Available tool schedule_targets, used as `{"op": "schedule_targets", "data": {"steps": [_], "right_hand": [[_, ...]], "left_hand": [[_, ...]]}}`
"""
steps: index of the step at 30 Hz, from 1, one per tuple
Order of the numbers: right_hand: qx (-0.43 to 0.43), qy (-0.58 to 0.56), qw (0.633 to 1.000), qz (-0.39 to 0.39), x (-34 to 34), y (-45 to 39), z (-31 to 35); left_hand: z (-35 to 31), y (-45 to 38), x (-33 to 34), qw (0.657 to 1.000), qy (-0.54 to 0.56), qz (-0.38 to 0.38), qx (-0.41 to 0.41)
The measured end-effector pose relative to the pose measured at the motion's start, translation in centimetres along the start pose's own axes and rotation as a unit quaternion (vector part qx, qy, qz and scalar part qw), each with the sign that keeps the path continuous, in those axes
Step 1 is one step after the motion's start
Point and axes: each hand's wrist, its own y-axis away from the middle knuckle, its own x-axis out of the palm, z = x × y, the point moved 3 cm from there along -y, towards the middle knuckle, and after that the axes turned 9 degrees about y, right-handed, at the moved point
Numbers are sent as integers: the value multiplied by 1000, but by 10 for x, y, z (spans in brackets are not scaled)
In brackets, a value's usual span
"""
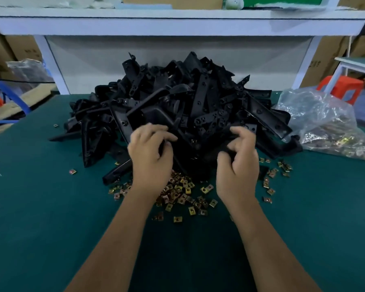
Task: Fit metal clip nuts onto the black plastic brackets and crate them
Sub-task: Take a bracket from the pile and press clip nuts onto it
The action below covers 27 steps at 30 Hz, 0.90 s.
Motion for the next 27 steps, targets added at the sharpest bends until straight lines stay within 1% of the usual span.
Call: {"op": "schedule_targets", "data": {"steps": [1,2,3,5,6,8,11,12,14,16,17,18,19,20,21,22,23,24,25,26,27], "right_hand": [[-9,-1,1000,-18,1,-4,3],[-23,-3,999,-31,4,-7,7],[-34,-9,999,-37,8,-8,10],[-39,-32,998,-31,16,-8,16],[-36,-45,998,-25,18,-6,17],[-36,-68,997,-12,22,0,18],[-66,-76,995,-9,20,7,13],[-76,-70,995,-15,18,10,11],[-81,-71,994,-20,14,11,11],[-83,-57,994,-32,10,11,13],[-100,-49,993,-44,8,10,13],[-106,-65,991,-46,6,9,13],[-71,-135,988,-25,5,6,12],[6,-238,971,9,6,3,11],[98,-334,936,44,8,2,9],[169,-402,896,79,10,2,8],[211,-432,871,105,12,2,7],[238,-446,854,125,14,1,5],[253,-460,840,139,15,0,3],[259,-478,826,146,16,-1,2],[258,-493,817,149,16,-2,3]], "left_hand": [[-5,8,3,995,95,20,-33],[-11,14,6,975,197,49,-85],[-15,18,9,944,291,74,-134],[-18,22,14,884,408,99,-207],[-18,23,16,862,437,105,-234],[-16,23,18,841,459,113,-264],[-12,25,20,804,497,118,-304],[-12,25,20,794,510,114,-311],[-10,24,17,789,526,101,-301],[-10,23,14,792,542,84,-267],[-11,21,11,805,537,67,-241],[-12,20,7,829,518,47,-206],[-12,20,5,862,478,29,-165],[-12,20,3,891,436,18,-125],[-14,21,2,915,393,11,-85],[-17,23,3,937,348,9,-43],[-19,26,4,954,298,11,0],[-22,29,6,967,250,14,36],[-24,32,8,972,230,13,44],[-23,33,10,970,244,8,18],[-23,32,12,952,304,-3,-42]]}}
